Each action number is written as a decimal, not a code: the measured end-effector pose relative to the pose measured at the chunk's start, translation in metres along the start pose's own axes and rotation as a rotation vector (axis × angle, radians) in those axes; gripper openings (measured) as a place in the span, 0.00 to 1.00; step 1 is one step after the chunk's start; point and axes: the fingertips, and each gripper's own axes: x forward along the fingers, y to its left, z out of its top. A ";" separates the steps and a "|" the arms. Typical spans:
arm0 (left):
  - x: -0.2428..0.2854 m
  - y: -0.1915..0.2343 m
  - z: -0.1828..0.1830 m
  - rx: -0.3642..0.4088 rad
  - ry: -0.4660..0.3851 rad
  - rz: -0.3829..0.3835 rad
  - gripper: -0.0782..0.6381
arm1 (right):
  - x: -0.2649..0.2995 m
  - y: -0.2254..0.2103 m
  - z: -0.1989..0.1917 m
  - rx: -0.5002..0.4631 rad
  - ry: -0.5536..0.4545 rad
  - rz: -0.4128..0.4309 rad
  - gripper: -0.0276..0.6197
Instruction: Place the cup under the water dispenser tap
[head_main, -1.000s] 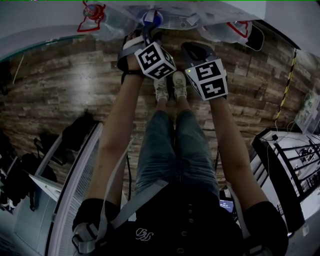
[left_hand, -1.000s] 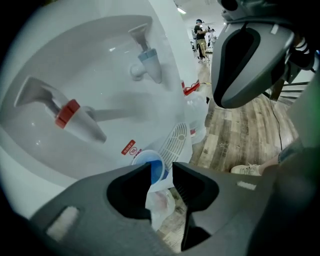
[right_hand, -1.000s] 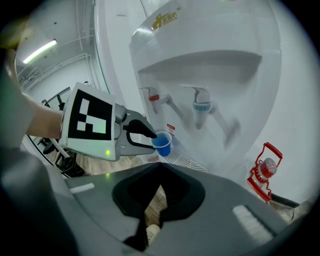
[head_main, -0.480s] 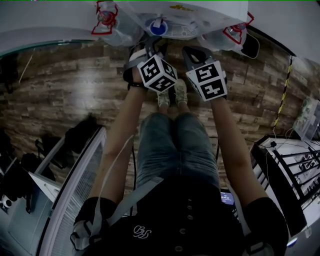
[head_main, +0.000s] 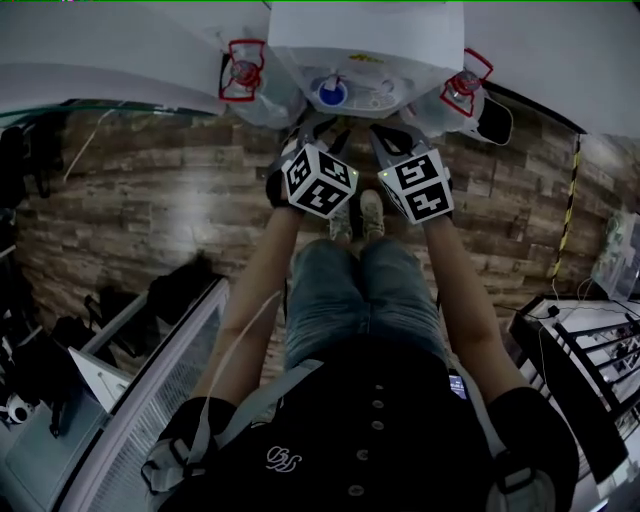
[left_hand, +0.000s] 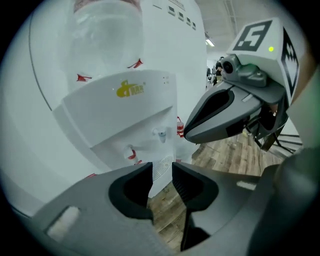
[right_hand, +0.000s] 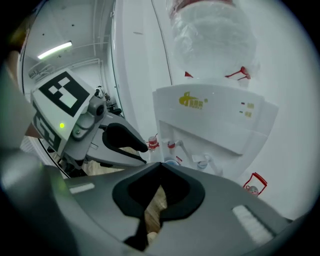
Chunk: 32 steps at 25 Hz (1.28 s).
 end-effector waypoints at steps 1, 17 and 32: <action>-0.006 -0.001 0.005 -0.027 -0.015 -0.009 0.28 | -0.005 0.000 0.005 0.006 -0.012 -0.003 0.04; -0.122 0.006 0.099 -0.166 -0.260 -0.049 0.19 | -0.089 0.013 0.077 -0.029 -0.133 -0.002 0.04; -0.184 0.004 0.107 -0.356 -0.431 -0.025 0.11 | -0.119 0.056 0.102 0.014 -0.245 0.093 0.04</action>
